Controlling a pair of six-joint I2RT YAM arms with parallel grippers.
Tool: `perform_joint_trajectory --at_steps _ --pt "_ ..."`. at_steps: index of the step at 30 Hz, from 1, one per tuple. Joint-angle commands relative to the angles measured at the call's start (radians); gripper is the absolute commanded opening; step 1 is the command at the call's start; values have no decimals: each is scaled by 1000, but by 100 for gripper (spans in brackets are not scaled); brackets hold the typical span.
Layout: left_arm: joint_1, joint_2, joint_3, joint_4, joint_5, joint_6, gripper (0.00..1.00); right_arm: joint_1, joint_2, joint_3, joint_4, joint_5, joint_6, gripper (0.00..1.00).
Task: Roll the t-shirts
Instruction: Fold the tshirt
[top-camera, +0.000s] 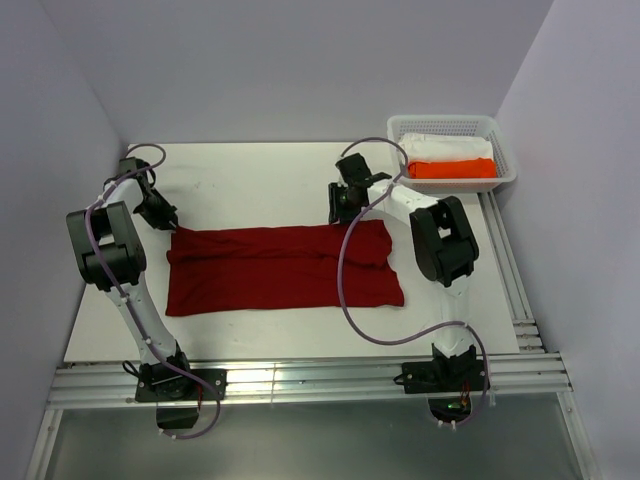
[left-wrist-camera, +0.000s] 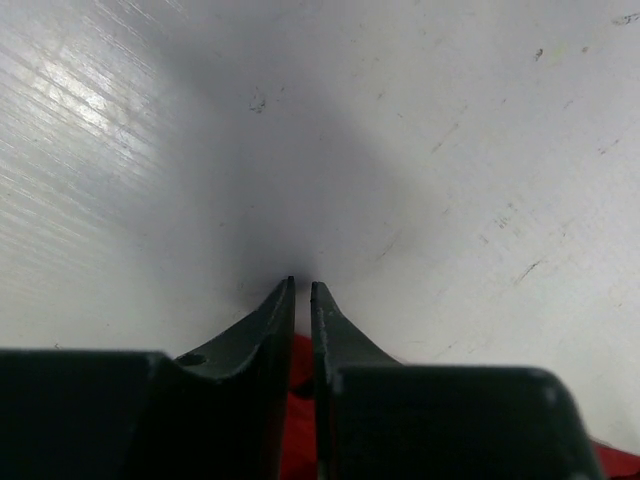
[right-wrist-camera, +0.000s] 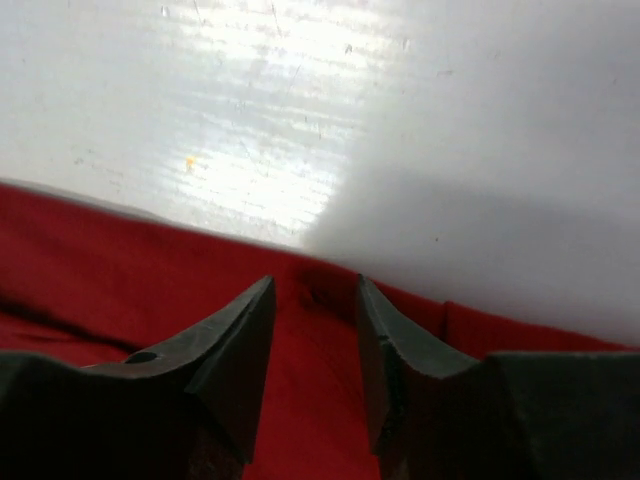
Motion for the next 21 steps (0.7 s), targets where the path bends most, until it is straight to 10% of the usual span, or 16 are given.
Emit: perform_joint_trajectory --at_steps 1,13,18,21 --pt "-2 5 32 13 6 18 17 9 26 61 7 32 -12 43" --pt "-2 -18 35 -3 6 19 14 26 1 12 -5 4 -16 33" --pt "-1 -31 25 0 5 18 14 26 -20 3 -13 9 -18 2" --pt "-1 -39 21 -1 6 18 13 26 -39 4 -13 11 -13 0"
